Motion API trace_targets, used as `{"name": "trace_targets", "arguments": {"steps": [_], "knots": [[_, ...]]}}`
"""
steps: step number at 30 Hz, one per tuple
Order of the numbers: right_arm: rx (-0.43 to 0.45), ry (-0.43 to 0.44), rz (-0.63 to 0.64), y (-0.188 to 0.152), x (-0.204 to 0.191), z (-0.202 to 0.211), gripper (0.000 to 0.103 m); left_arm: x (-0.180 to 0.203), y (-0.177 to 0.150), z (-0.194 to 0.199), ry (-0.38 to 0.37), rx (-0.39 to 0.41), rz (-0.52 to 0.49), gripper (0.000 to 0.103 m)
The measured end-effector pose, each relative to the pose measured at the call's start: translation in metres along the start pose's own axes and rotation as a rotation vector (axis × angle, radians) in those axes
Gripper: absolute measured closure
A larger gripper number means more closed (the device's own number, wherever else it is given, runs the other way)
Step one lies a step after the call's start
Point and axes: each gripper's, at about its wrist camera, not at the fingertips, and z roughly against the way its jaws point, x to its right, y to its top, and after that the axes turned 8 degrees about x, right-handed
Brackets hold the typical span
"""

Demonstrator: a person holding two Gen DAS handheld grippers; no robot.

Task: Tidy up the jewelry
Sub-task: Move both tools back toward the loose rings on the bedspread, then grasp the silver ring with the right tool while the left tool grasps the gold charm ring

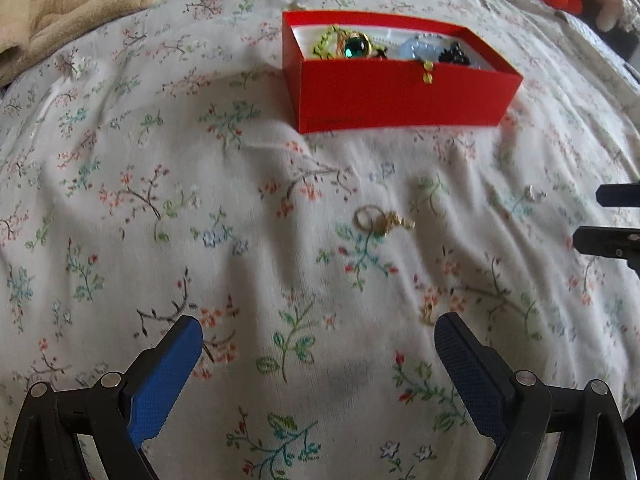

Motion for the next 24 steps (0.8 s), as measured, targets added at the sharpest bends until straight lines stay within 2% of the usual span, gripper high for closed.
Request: {"name": "trace_targets", "arguments": {"steps": [4, 7, 11, 15, 18, 20, 24], "knots": [[-0.031, -0.015, 0.036, -0.009, -0.004, -0.016, 0.03, 0.002, -0.009, -0.004, 0.002, 0.011, -0.014, 0.006], [-0.012, -0.035, 0.073, -0.013, -0.009, -0.02, 0.026, 0.0, -0.015, -0.009, 0.004, 0.017, -0.013, 0.006], [0.025, -0.049, 0.094, -0.017, -0.008, -0.023, 0.014, 0.003, -0.018, -0.012, 0.025, 0.049, -0.047, 0.005], [0.041, -0.037, 0.053, -0.019, 0.005, -0.031, 0.0, 0.005, -0.02, -0.016, 0.045, 0.074, -0.065, 0.001], [0.064, -0.012, 0.05, -0.02, 0.011, -0.032, 0.0, 0.004, -0.021, -0.018, 0.046, 0.092, -0.058, 0.001], [0.086, -0.013, 0.062, -0.021, 0.015, -0.033, 0.0, 0.004, -0.024, -0.018, 0.046, 0.119, -0.059, 0.001], [0.119, -0.026, 0.037, -0.021, 0.016, -0.034, 0.0, 0.004, -0.025, -0.02, 0.051, 0.12, -0.059, 0.001]]}}
